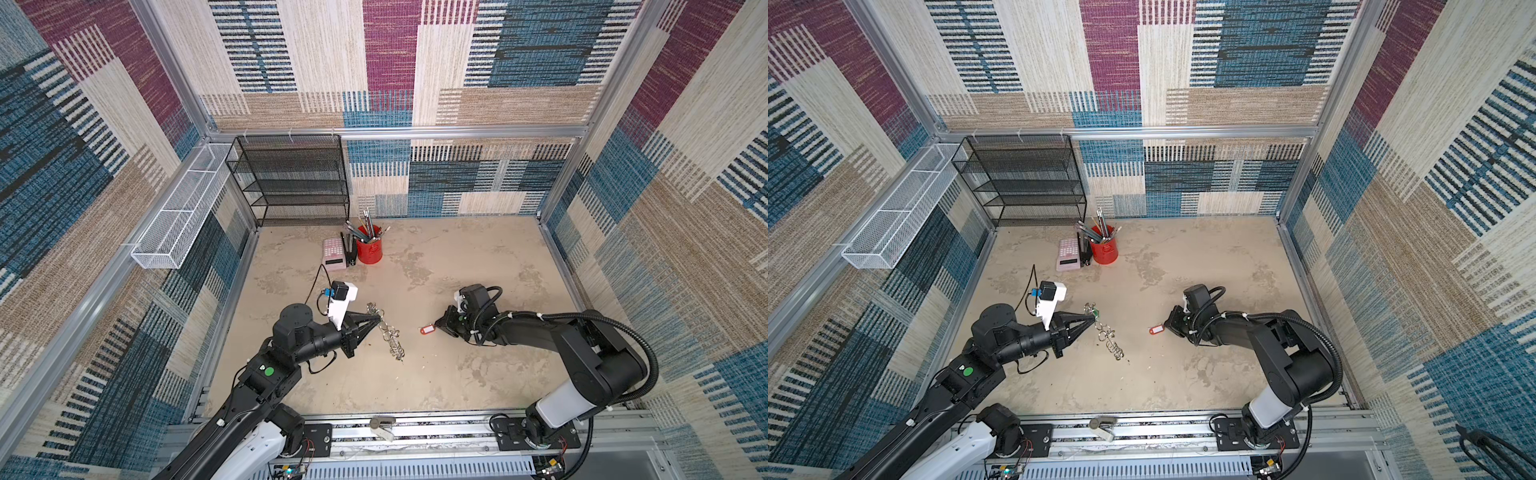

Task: Put the keys on the keyring
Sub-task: 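Close the right gripper on the red-tagged key's ring, then lift the red-tagged key with the right gripper toward the plate held by the left gripper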

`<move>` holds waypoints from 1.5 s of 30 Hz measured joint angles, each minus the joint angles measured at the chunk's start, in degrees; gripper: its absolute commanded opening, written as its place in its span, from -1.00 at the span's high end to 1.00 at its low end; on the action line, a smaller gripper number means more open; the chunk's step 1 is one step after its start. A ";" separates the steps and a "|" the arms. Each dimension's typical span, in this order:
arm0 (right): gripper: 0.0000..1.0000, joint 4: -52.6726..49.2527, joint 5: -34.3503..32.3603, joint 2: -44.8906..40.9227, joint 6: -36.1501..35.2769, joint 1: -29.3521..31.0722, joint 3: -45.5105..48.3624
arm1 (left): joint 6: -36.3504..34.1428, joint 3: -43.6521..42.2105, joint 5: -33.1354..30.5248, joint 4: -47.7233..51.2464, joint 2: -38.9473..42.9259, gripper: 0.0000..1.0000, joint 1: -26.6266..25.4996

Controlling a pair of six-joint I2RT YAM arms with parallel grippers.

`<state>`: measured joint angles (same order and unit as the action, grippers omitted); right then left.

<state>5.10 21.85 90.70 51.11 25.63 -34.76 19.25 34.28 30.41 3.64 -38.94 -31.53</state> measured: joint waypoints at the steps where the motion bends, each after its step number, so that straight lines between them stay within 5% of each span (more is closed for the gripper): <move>1: 0.96 0.00 -0.50 -0.63 -0.02 0.00 0.20 | 0.00 0.00 0.00 0.02 -0.02 1.00 0.00; 11: 1.00 9.05 -0.20 -17.11 -11.19 0.22 3.02 | -3.10 3.50 -0.13 3.65 -2.25 1.00 0.02; 20: 1.00 20.96 18.05 -29.70 -23.54 0.74 5.99 | -11.65 12.26 0.50 11.28 -9.38 1.00 0.02; 27: 1.00 20.81 26.58 -31.04 -27.67 4.24 0.13 | -17.66 17.66 0.55 16.87 -14.23 1.00 -0.20; 45: 1.00 8.11 21.33 -27.82 -36.11 11.76 -8.85 | -18.95 23.78 1.29 21.18 -21.27 1.00 -4.57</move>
<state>13.21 43.18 62.87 15.00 37.39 -43.62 0.30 58.06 31.70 24.82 -60.20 -36.10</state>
